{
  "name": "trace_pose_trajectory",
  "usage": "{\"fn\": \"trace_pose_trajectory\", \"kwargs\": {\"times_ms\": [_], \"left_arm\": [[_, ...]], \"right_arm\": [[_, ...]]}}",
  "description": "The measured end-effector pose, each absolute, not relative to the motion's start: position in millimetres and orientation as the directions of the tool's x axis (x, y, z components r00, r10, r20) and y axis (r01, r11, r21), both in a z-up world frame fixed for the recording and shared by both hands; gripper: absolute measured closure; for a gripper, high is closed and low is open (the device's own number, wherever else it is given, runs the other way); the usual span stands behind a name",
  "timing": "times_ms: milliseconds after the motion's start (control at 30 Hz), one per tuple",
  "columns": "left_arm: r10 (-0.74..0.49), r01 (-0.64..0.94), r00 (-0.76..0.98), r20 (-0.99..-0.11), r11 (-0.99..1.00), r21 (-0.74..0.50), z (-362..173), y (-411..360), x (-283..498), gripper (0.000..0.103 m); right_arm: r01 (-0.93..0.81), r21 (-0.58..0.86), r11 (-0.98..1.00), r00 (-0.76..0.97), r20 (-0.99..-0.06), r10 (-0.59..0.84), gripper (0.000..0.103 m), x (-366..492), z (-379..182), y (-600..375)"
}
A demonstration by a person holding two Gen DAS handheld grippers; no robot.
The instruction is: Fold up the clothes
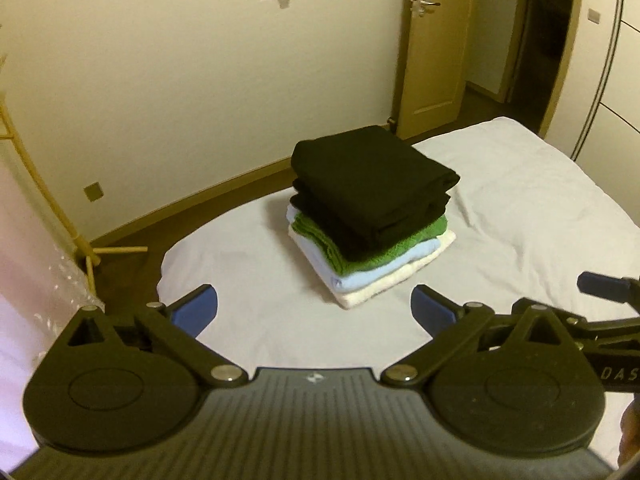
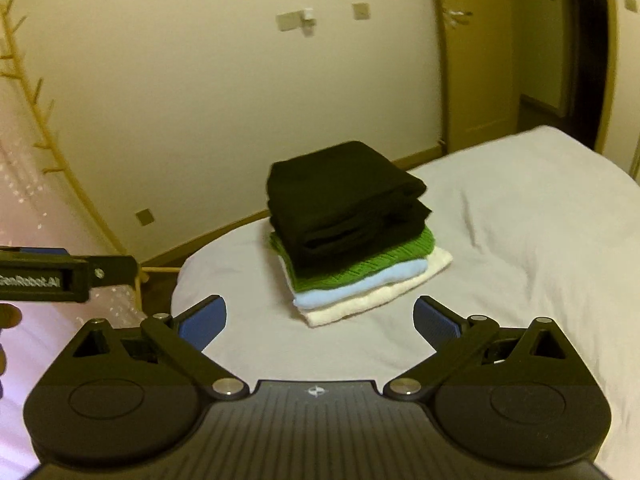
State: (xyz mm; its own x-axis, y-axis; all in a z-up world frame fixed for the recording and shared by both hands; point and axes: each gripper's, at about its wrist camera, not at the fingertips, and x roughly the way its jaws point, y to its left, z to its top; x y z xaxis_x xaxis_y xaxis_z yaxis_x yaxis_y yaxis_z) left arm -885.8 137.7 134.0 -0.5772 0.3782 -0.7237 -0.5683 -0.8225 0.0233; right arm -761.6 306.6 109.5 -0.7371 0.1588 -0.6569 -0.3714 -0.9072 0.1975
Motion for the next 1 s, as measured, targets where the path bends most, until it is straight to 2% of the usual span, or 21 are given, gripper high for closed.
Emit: {"fn": "trace_pose_trajectory", "kwargs": {"times_ms": [200, 300, 433, 733, 1000], "left_arm": [[0.362, -0.528, -0.575, -0.733, -0.849, -0.005, 123.6, 139.3, -871.9, 0.001], [0.349, -0.507, -0.576, -0.740, -0.862, -0.012, 116.5, 142.4, -870.5, 0.001], [0.287, -0.470, -0.596, -0.750, -0.882, 0.036, 106.3, 148.7, -872.0, 0.001], [0.228, -0.423, -0.604, -0.763, -0.904, 0.065, 88.7, 168.1, -880.9, 0.001], [0.233, -0.417, -0.566, -0.791, -0.908, 0.031, 72.6, 184.2, -893.9, 0.001]], "right_arm": [[-0.358, 0.181, -0.916, -0.731, -0.664, 0.155, 0.000, -756.2, 107.3, 313.8], [-0.385, 0.130, -0.914, -0.702, -0.684, 0.198, 0.000, -761.0, 102.7, 320.8], [-0.408, 0.079, -0.910, -0.674, -0.698, 0.242, 0.000, -769.5, 95.4, 331.9], [-0.394, 0.071, -0.916, -0.657, -0.719, 0.227, 0.000, -792.5, 77.5, 360.9], [-0.382, 0.039, -0.923, -0.640, -0.732, 0.234, 0.000, -813.6, 61.3, 380.3]]}}
